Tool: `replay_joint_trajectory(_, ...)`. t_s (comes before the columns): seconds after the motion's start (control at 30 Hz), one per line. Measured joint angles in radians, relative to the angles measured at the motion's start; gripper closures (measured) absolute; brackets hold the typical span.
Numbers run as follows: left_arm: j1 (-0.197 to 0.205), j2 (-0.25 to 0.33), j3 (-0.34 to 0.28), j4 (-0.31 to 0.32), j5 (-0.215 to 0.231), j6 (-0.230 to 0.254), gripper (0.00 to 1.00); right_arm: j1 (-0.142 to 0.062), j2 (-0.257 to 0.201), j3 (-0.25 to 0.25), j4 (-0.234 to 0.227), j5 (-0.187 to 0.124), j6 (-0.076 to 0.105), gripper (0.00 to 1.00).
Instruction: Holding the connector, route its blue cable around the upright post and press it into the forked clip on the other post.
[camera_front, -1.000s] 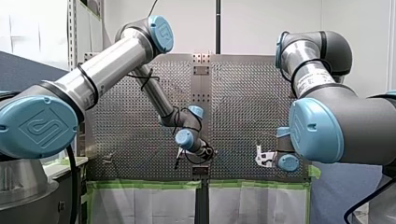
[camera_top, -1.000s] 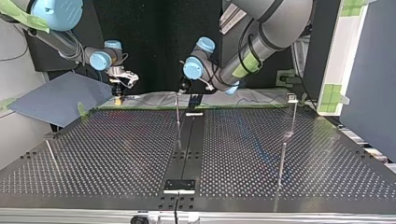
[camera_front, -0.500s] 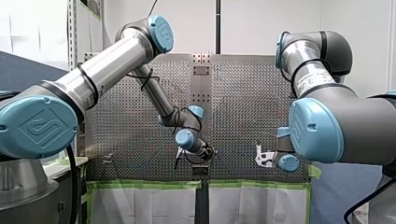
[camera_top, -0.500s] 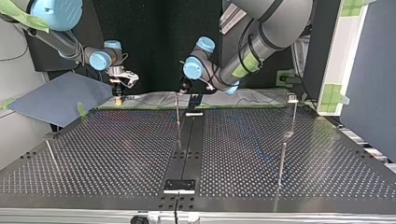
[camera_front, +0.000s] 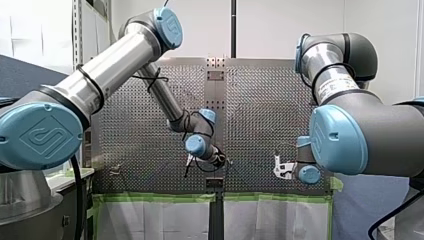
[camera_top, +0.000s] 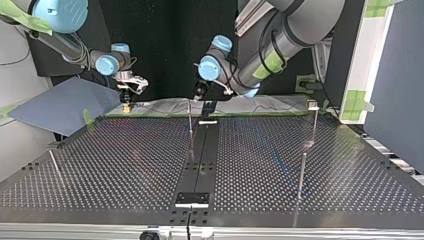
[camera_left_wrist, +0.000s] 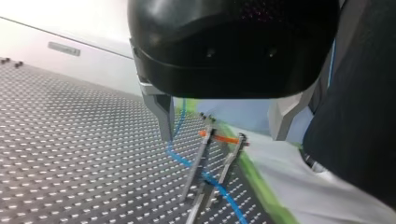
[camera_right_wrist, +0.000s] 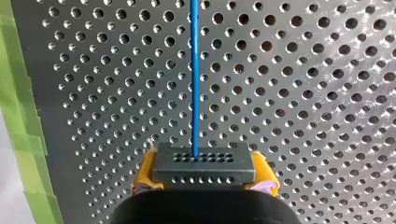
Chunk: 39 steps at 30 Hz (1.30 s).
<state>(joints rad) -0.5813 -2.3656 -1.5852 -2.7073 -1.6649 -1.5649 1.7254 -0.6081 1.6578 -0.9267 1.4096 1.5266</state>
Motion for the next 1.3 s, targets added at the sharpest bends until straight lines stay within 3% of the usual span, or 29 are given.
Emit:
replay_joint_trajectory(0.2, 0.000, 0.053, -0.054, 0.053, -0.043, -0.023, 0.00, 0.000, 0.000, -0.001, 0.000, -0.001, 0.000, 1.00)
replay_joint_trajectory(0.6, -0.012, 0.150, -0.150, 0.150, -0.111, -0.116, 0.00, 0.000, 0.000, -0.001, 0.006, -0.013, 0.007, 1.00)
replay_joint_trajectory(1.3, -0.022, 0.339, -0.340, 0.207, -0.114, -0.174, 0.00, 0.001, 0.000, -0.001, 0.006, -0.024, 0.011, 1.00)
